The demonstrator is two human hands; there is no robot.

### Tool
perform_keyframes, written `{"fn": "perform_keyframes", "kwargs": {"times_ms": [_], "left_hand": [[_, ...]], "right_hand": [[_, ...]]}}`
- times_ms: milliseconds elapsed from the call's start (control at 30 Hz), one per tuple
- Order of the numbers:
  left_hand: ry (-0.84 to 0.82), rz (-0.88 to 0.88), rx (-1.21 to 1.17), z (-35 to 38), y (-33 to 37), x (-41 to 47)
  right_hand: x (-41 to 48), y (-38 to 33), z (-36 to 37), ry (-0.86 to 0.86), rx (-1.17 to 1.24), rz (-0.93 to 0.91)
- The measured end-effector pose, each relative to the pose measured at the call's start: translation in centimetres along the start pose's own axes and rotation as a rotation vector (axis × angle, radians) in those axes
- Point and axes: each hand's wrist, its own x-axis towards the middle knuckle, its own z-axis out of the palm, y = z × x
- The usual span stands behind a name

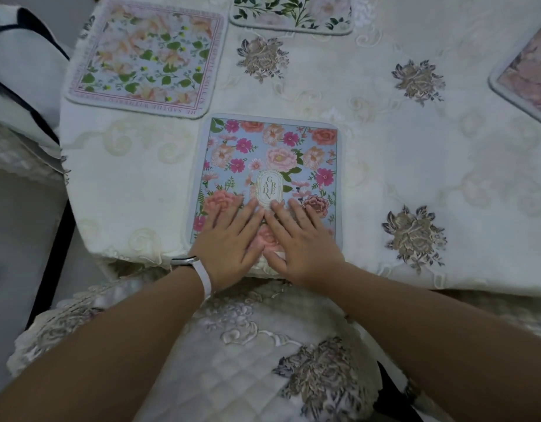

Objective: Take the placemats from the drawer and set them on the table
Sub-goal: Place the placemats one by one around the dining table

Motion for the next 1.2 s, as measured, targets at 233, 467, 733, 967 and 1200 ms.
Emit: {"fn": "perform_keyframes", "kwargs": {"times_ms": [233, 467, 733, 967, 1200], "left_hand": [[-0.017, -0.141, -0.023, -0.3, -2.3, -0.9], [-0.018, -0.251, -0.091, -1.0, -4.4, -1.2], [-0.008, -0.383, -0.135, -2.3, -4.3, -2.2], [-0.041, -0.443, -0.141, -5.7, -2.7, -1.1], [0.068, -0.223, -0.277, -9.0, 4.6, 1.8]], "right_hand": [[-1.1, 3.5, -0.5, 0.015, 0.049, 0.185], [-0.9, 9.0, -1.9, -0.020, 0.081, 0.359], [-1.8, 9.9, -4.3, -0.124, 0.074, 0.411], [-5.1, 9.8, -7.4, -0.085, 0.067, 0.366], [-9.3, 11.7, -11.6, 0.047, 0.106, 0.370]]}}
